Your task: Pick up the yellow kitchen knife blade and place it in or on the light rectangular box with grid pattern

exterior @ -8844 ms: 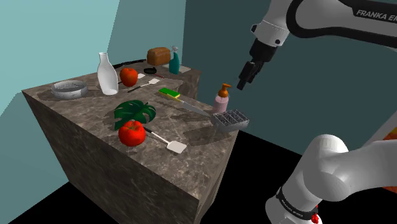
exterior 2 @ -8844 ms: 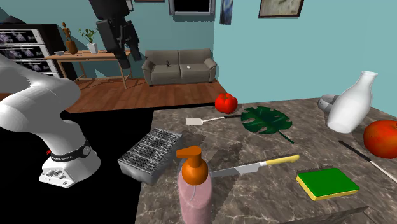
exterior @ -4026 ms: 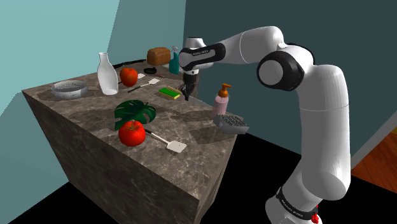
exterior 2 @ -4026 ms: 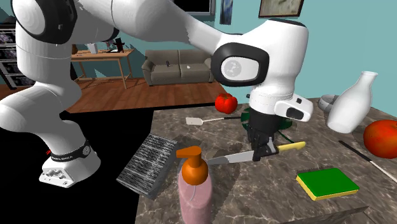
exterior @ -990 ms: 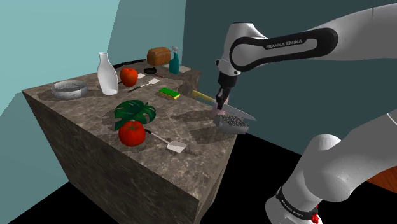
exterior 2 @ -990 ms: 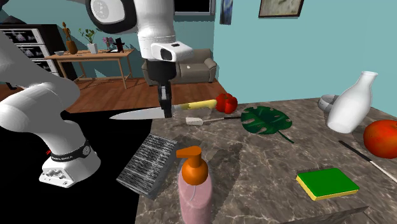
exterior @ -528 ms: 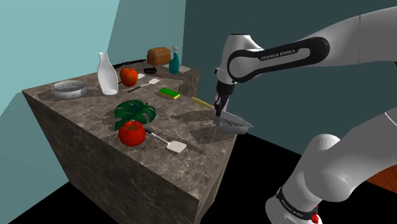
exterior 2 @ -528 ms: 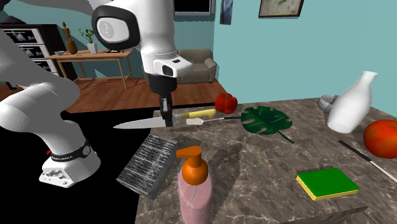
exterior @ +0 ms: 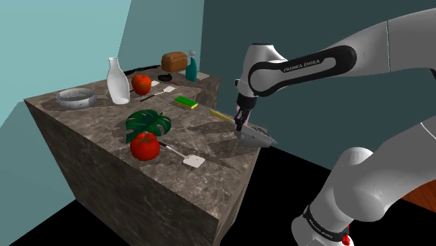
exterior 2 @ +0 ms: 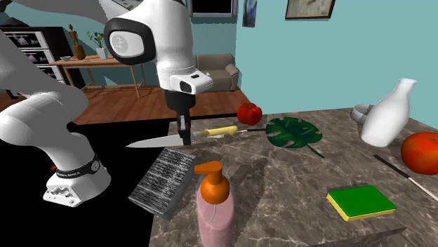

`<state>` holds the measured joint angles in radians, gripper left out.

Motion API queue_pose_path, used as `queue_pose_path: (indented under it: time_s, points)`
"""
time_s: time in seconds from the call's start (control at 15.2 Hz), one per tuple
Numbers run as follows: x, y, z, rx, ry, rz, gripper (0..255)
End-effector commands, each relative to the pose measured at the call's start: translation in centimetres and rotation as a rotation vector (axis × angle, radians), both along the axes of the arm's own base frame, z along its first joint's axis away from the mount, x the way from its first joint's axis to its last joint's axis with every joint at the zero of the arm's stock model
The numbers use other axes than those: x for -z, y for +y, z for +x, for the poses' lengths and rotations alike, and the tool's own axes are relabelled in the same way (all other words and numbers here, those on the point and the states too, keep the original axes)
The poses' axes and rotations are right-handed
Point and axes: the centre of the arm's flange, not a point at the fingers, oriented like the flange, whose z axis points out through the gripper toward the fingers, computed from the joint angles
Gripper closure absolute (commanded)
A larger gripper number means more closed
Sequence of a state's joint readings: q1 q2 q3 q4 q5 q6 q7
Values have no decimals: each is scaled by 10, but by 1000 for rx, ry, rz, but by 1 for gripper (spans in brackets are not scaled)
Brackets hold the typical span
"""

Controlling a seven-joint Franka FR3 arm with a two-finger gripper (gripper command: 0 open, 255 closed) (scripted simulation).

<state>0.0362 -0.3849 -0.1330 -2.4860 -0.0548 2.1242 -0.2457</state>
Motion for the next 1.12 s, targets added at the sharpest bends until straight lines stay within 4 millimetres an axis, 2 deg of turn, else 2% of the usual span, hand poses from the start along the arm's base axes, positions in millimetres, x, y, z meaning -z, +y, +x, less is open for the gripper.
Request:
queue_pose_path:
  time_s: [0.0, 0.07, 0.13, 0.46, 0.73, 1.06]
  points:
    - [0, 0, 0, 0, 0, 0, 255]
    - [0, 0, 0, 0, 0, 0, 255]
    - [0, 0, 0, 0, 0, 0, 0]
    - [0, 0, 0, 0, 0, 0, 0]
    - [-50, 0, -1, 0, 0, 0, 0]
    - [-50, 0, -1, 0, 0, 0, 0]
